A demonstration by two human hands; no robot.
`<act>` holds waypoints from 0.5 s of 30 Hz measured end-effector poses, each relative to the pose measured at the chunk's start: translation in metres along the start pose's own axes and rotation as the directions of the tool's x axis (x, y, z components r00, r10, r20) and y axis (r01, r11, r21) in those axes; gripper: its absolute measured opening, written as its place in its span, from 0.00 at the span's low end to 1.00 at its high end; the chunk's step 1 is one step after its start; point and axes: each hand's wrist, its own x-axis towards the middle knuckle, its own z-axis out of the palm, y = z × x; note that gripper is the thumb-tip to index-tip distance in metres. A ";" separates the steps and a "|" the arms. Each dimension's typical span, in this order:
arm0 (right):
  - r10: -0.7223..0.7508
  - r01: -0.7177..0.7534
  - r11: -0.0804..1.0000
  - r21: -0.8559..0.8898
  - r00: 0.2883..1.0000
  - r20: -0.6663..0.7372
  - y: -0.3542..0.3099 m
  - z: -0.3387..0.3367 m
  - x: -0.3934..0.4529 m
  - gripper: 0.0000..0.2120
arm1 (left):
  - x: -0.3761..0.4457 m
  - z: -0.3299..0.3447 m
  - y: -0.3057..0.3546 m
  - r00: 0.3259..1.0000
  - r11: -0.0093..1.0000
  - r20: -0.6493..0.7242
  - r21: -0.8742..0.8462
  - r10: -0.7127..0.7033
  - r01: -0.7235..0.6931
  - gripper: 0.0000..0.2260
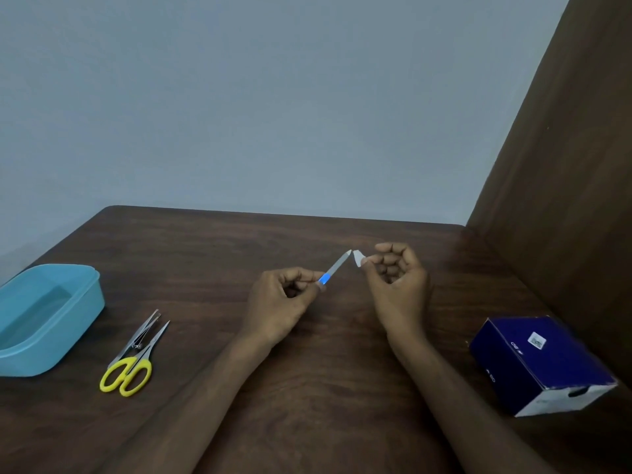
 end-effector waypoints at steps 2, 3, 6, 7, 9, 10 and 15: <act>0.048 -0.051 0.993 0.109 0.998 0.027 -0.001 0.005 -0.006 0.14 | 0.000 -0.001 0.000 1.000 0.999 -0.019 -0.033 -0.021 0.020 0.03; 0.073 -0.079 0.985 0.153 0.996 0.046 -0.002 0.008 -0.008 0.13 | 0.001 -0.001 0.000 0.999 0.999 -0.026 -0.037 -0.032 0.031 0.03; 0.121 -0.140 0.968 0.208 0.987 0.102 -0.003 0.016 -0.012 0.12 | 0.001 0.002 0.001 0.998 0.998 -0.031 -0.037 -0.053 0.051 0.02; 0.129 -0.148 0.967 0.208 0.986 0.102 -0.003 0.016 -0.011 0.12 | 0.001 0.002 0.002 0.998 0.997 -0.024 -0.044 -0.058 0.057 0.02; 0.138 -0.148 0.969 0.199 0.988 0.064 -0.001 0.015 -0.008 0.12 | 0.000 0.003 0.002 0.998 0.996 -0.005 -0.058 -0.066 0.065 0.03; 0.140 -0.144 0.971 0.193 0.990 0.032 0.000 0.013 -0.006 0.13 | 0.000 0.003 0.001 0.998 0.996 -0.003 -0.055 -0.066 0.066 0.04; -0.033 0.035 0.997 0.069 0.999 -0.033 -0.010 -0.002 -0.006 0.12 | 0.000 0.003 0.002 0.997 0.997 -0.046 -0.046 -0.066 0.063 0.08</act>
